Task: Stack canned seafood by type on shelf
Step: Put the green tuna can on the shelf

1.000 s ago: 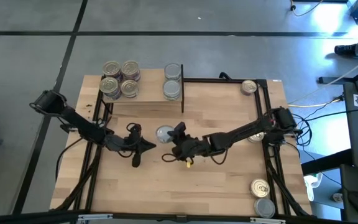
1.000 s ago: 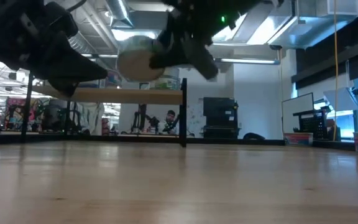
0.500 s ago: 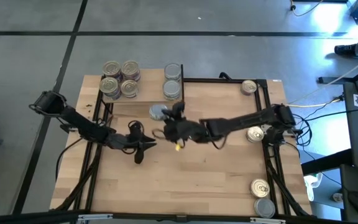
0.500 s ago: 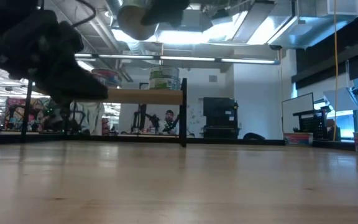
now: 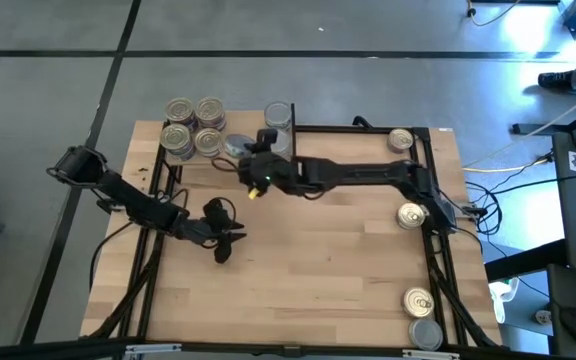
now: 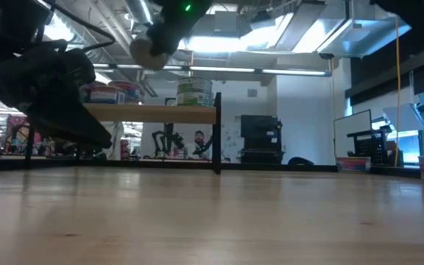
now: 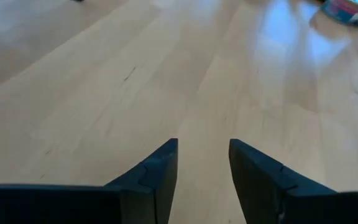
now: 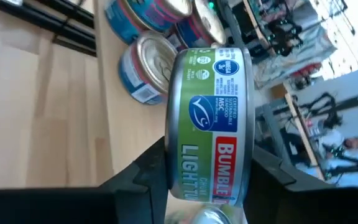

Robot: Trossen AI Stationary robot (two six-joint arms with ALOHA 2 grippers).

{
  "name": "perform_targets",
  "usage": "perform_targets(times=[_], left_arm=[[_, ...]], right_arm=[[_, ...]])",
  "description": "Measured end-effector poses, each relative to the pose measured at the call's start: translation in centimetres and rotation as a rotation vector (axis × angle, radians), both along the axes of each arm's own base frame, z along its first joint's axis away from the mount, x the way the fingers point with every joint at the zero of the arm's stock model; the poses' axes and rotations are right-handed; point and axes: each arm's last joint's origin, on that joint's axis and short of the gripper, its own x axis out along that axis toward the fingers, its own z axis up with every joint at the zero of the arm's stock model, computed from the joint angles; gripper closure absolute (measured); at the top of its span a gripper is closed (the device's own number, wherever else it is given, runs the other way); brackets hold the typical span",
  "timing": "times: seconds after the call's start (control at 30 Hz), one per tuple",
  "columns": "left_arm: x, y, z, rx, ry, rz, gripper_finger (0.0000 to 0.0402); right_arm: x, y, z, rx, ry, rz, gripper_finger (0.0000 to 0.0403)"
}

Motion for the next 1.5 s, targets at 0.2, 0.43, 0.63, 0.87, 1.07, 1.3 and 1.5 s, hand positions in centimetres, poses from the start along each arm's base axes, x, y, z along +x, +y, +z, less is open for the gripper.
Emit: perform_targets(times=[0.2,0.43,0.63,0.87,1.07,1.3,1.5], left_arm=[[-0.3,0.0,-0.4,-0.013,0.058,-0.026,0.026],[-0.9,-1.3,-0.8,-0.103,0.102,-0.1,0.026],[-1.3,-2.3,-0.7,-0.113,0.097,-0.152,0.026],[-1.7,-3.0,-0.7,-0.124,0.091,-0.168,0.026],[-1.8,-3.3,-0.6,-0.135,0.085,-0.184,0.026],[-1.9,-3.4,-0.6,-0.14,0.084,-0.185,0.026],[-1.9,-3.4,-0.6,-0.142,0.085,-0.183,0.026]], right_arm=[[1.0,0.1,-2.0,0.089,-0.01,-0.005,0.0258],[2.1,-0.1,-5.3,0.083,0.069,-0.024,0.0258],[2.5,-1.2,-6.6,0.01,0.088,-0.104,0.0258],[2.7,-3.5,-7.3,-0.012,0.102,-0.151,0.0258],[2.8,-4.6,-7.7,-0.005,0.085,-0.174,0.0212],[2.8,-4.4,-7.9,0.017,0.08,-0.173,0.0134],[3.1,-1.8,-7.2,0.015,0.078,-0.117,0.0114]])
